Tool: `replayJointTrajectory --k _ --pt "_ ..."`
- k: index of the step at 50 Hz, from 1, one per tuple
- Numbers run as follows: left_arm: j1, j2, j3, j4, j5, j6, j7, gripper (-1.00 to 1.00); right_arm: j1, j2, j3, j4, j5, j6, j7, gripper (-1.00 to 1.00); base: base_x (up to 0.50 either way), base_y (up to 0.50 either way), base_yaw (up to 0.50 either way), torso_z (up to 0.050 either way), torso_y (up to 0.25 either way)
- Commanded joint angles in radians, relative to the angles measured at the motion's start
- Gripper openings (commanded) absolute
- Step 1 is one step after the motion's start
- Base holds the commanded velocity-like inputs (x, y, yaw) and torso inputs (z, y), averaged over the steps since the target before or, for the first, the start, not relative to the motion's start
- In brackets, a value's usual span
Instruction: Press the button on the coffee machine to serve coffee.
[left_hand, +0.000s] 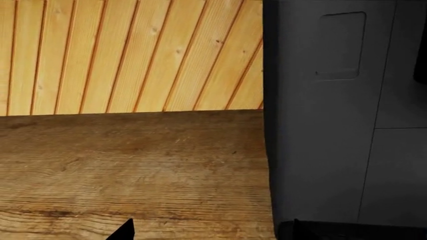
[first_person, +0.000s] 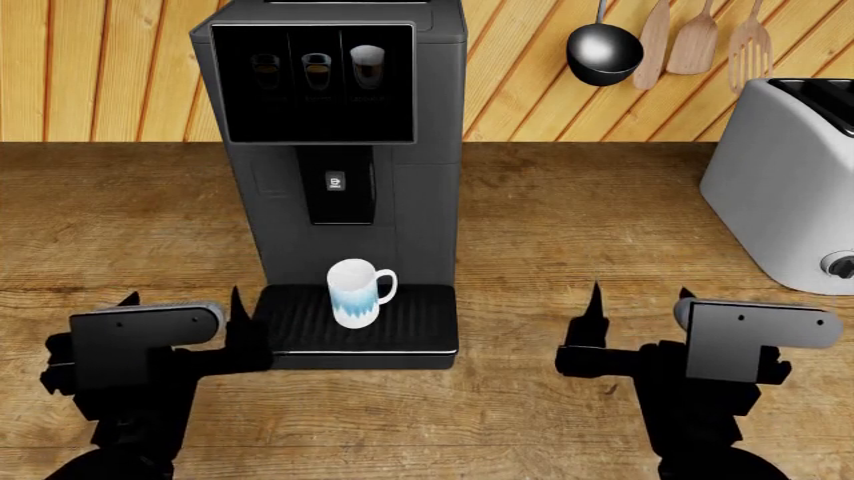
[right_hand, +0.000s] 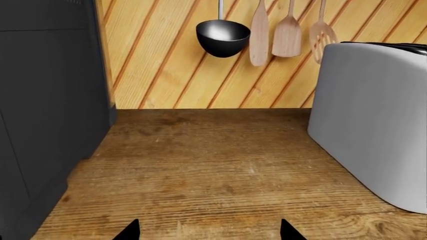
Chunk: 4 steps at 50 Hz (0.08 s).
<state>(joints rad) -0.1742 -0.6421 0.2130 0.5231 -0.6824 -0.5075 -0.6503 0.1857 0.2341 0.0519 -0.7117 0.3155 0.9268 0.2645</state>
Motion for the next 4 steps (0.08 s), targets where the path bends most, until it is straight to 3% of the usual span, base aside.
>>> replayJointTrajectory --k 1,4 --pt "0.034 0.000 -0.027 -0.032 0.013 0.023 0.016 1.00 -0.016 0.003 0.005 0.005 -0.006 -0.012 -0.007 1.00 0.00 0.00 0.00 0.000 0.000" --pt "0.045 -0.003 -0.032 -0.044 0.014 0.031 0.021 1.00 -0.019 0.006 0.005 0.005 -0.007 -0.015 -0.006 1.00 0.00 0.00 0.00 0.000 0.000"
